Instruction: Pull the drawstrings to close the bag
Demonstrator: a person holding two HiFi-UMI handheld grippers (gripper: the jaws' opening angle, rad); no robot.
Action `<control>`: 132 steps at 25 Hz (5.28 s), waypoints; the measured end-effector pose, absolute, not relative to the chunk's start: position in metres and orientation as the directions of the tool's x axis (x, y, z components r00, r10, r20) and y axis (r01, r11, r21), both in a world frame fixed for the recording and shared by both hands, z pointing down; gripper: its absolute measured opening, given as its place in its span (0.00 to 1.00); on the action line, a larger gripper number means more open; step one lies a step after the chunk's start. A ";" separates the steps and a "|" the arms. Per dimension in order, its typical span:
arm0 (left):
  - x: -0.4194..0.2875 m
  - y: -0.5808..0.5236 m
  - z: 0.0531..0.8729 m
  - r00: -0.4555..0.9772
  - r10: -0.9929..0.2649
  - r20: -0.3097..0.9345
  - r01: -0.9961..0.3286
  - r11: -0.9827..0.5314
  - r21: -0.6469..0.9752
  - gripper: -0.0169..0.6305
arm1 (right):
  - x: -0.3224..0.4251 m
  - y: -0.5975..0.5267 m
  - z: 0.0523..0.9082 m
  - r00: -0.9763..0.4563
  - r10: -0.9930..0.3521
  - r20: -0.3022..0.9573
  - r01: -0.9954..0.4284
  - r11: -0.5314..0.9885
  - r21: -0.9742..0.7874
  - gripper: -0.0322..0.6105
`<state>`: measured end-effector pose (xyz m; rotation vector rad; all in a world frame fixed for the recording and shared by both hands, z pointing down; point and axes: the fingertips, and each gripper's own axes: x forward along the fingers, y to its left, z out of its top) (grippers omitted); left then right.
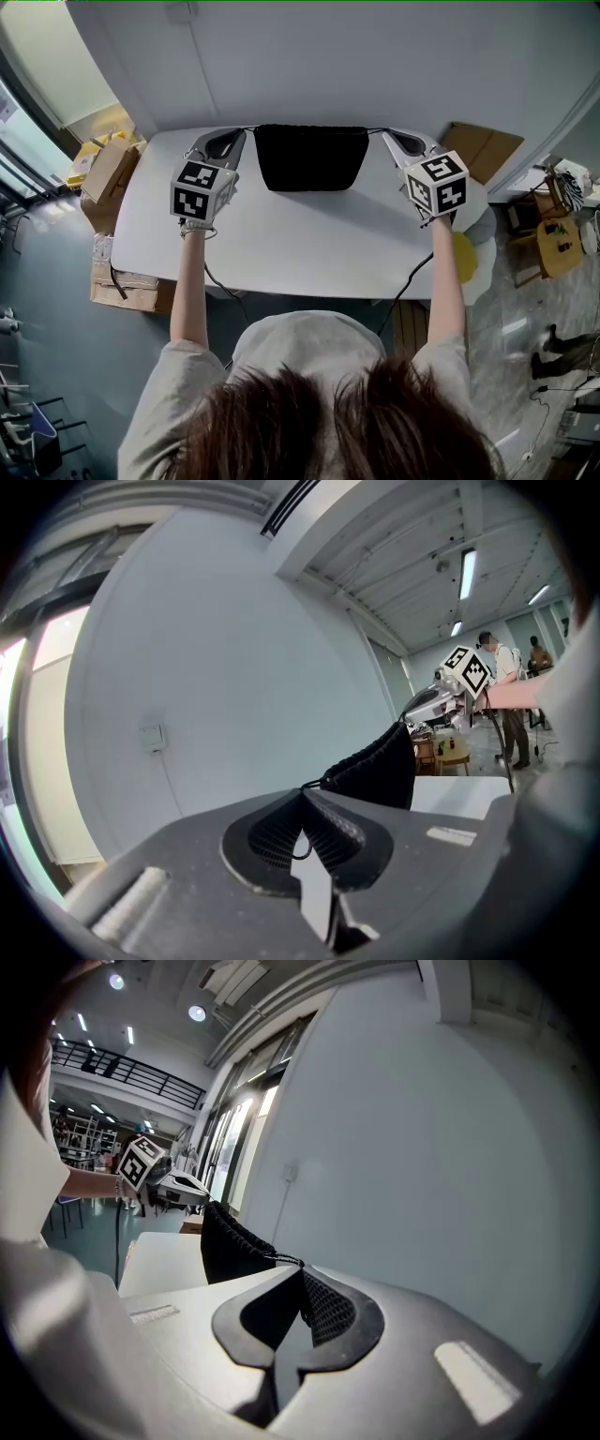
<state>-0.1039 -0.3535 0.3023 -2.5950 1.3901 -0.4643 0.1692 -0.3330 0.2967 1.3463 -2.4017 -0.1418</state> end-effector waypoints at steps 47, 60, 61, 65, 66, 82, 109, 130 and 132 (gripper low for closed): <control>-0.106 -0.344 0.285 0.461 -0.870 0.173 -0.815 -0.493 -0.304 0.03 | 0.200 -0.318 0.265 -0.302 -0.949 0.091 -0.921 0.315 0.229 0.07; -0.115 -0.344 0.292 0.442 -0.882 0.161 -0.853 -0.469 -0.229 0.03 | 0.204 -0.312 0.266 -0.250 -0.965 0.082 -0.942 0.262 0.211 0.07; -0.116 -0.345 0.292 0.439 -0.884 0.160 -0.857 -0.465 -0.221 0.03 | 0.204 -0.312 0.266 -0.248 -0.965 0.081 -0.943 0.260 0.210 0.07; -0.121 -0.346 0.290 0.426 -0.892 0.151 -0.872 -0.449 -0.194 0.03 | 0.203 -0.314 0.265 -0.235 -0.969 0.077 -0.947 0.246 0.205 0.07; -0.122 -0.346 0.290 0.423 -0.894 0.149 -0.875 -0.445 -0.188 0.03 | 0.202 -0.314 0.265 -0.230 -0.970 0.077 -0.949 0.241 0.203 0.07; -0.128 -0.346 0.293 0.409 -0.900 0.150 -0.892 -0.429 -0.145 0.03 | 0.210 -0.312 0.268 -0.167 -0.983 0.072 -0.971 0.177 0.160 0.07; -0.137 -0.345 0.294 0.377 -0.916 0.140 -0.914 -0.392 -0.103 0.03 | 0.231 -0.309 0.272 -0.101 -0.993 0.054 -0.990 0.106 0.095 0.07; -0.146 -0.342 0.295 0.357 -0.925 0.130 -0.925 -0.369 -0.085 0.03 | 0.239 -0.305 0.275 -0.058 -0.997 0.048 -0.996 0.061 0.063 0.07; -0.147 -0.343 0.295 0.356 -0.925 0.130 -0.926 -0.369 -0.085 0.03 | 0.240 -0.306 0.275 -0.055 -0.997 0.048 -0.997 0.058 0.057 0.07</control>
